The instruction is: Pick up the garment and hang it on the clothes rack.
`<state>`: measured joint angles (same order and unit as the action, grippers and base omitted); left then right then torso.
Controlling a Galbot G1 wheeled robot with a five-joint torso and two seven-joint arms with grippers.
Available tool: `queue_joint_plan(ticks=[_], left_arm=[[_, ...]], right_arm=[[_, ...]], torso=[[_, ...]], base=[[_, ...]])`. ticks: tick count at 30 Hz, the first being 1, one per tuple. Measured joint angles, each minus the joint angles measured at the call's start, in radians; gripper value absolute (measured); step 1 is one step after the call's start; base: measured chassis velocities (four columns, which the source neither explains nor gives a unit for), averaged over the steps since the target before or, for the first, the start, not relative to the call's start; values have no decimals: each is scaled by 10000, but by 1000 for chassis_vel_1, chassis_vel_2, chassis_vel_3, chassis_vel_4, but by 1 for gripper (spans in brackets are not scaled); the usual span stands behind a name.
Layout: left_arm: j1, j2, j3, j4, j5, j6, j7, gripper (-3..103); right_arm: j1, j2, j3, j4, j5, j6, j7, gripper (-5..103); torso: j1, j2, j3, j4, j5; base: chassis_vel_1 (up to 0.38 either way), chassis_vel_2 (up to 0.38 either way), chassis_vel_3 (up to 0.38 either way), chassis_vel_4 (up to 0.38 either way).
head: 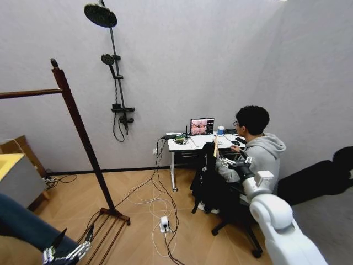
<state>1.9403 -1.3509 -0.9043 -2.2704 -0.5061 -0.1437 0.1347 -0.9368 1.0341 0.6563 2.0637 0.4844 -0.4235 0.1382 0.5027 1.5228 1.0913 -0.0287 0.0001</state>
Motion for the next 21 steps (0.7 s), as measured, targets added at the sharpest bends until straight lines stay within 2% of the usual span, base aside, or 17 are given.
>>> queue_joint_plan(ticks=[3, 11, 14, 17, 21], left_arm=[[0, 0, 0, 0, 0, 0, 1, 100], [0, 0, 0, 0, 0, 0, 2, 100], [0, 0, 0, 0, 0, 0, 1, 100], [0, 0, 0, 0, 0, 0, 1, 100], [0, 0, 0, 0, 0, 0, 1, 100]], right_arm=[[668, -249, -285, -688, 302, 114, -121, 100], [2282, -368, -1037, -1737, 772, -11, 90, 100], [2862, -340, -1376, -2178, 906, -135, 374, 100], [3297, -226, -1608, -2571, 1120, -511, 1083, 100], [3486, -170, -1671, -2852, 1482, -715, 1349, 99]], torso=[[-1, 0, 0, 0, 0], [-4, 1, -2, 0, -3], [-4, 0, -1, 2, -1], [-4, 0, -1, 0, -2], [-4, 0, -2, 1, -1]], base=[[0, 0, 0, 0], [0, 0, 0, 0], [0, 0, 0, 0], [0, 0, 0, 0], [0, 0, 0, 0]])
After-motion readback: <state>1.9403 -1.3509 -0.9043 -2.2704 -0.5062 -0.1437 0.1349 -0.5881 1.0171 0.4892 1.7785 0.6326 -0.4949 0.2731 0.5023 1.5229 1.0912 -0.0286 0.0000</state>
